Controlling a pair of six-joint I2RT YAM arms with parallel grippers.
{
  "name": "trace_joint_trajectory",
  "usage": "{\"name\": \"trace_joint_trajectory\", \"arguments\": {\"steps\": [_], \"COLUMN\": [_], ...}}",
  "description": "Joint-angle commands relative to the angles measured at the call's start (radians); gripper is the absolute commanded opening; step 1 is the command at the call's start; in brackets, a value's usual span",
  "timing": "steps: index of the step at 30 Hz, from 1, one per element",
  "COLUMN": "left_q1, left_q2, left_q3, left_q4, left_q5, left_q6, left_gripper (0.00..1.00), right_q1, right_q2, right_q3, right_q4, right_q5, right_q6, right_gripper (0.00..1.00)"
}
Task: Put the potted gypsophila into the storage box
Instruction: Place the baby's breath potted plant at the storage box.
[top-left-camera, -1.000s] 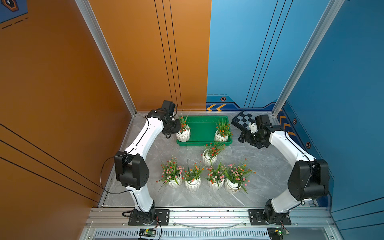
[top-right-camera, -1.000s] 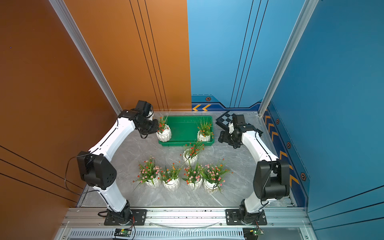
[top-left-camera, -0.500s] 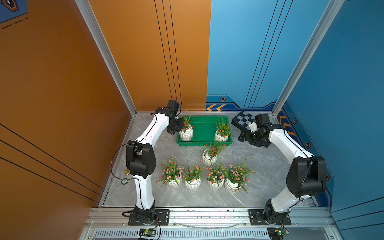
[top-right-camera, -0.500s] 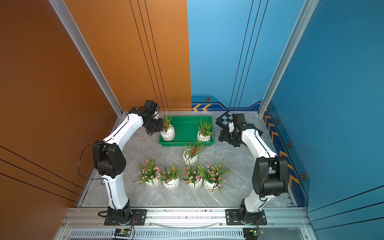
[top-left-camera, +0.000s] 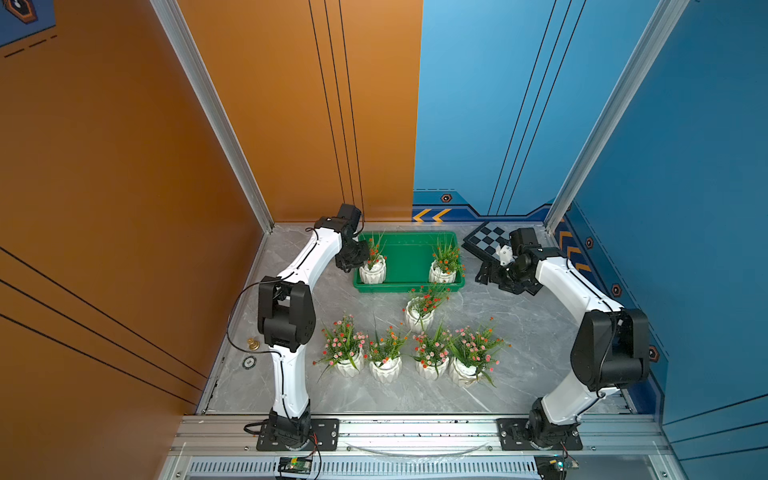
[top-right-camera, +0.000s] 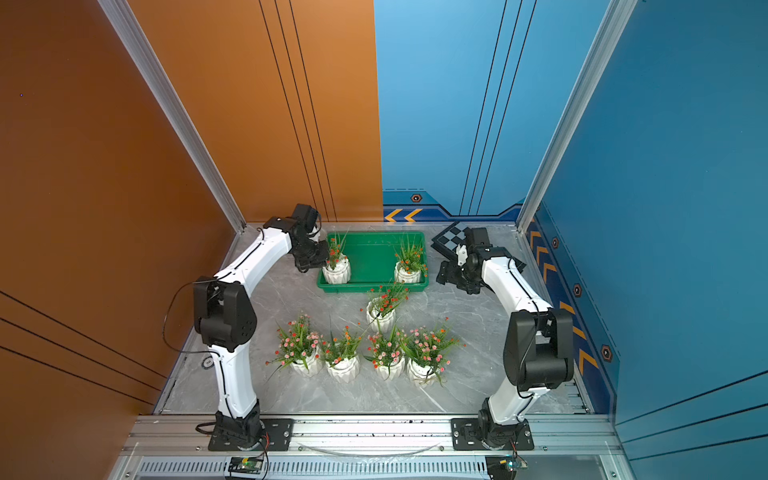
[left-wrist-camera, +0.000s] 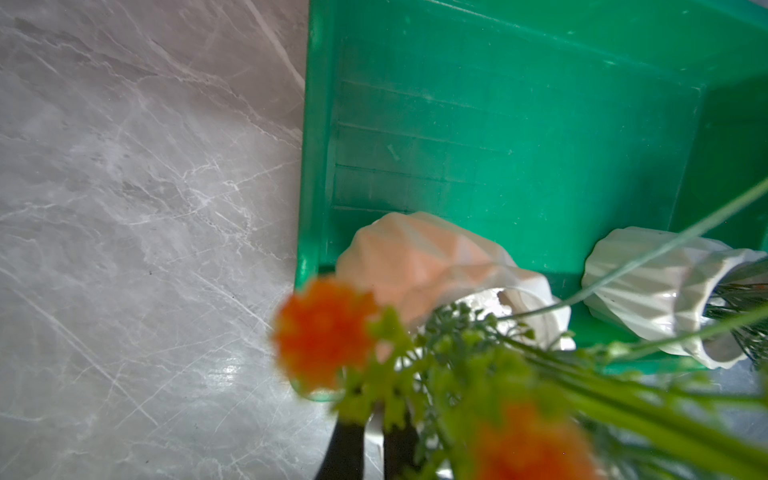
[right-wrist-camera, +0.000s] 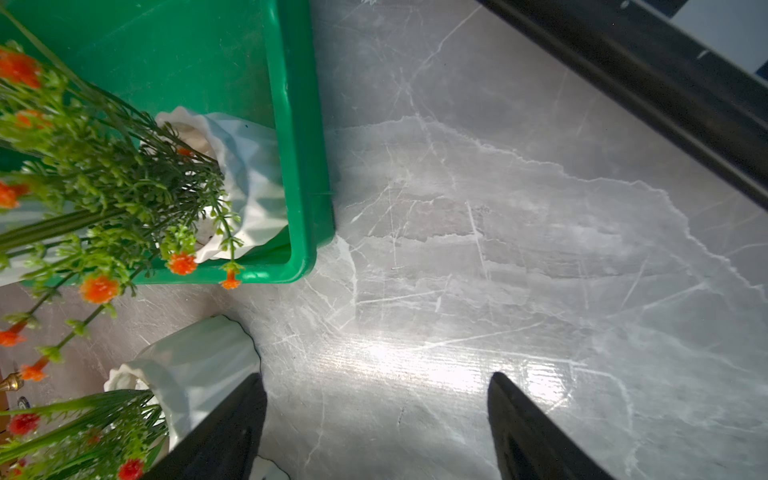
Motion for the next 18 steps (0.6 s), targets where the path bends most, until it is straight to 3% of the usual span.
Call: {"name": "trace_joint_trajectory", "arguments": {"steps": [1, 18], "left_q1": [-0.011, -0.014], "left_q2": [0.007, 0.005], "left_q3": [0.012, -0.083], "left_q4": [0.023, 0.104], "left_q5": [-0.008, -0.027], "left_q6": [0.012, -0.012], "left_gripper": [0.00, 0.00], "right_q1": [-0.005, -0.005], "right_q2": [0.016, 0.006], "right_q3": [-0.003, -0.034], "right_q4": [-0.034, -0.034], "right_q5": [-0.003, 0.005], "right_q6": [-0.015, -0.020], "right_gripper": [0.85, 0.85]}}
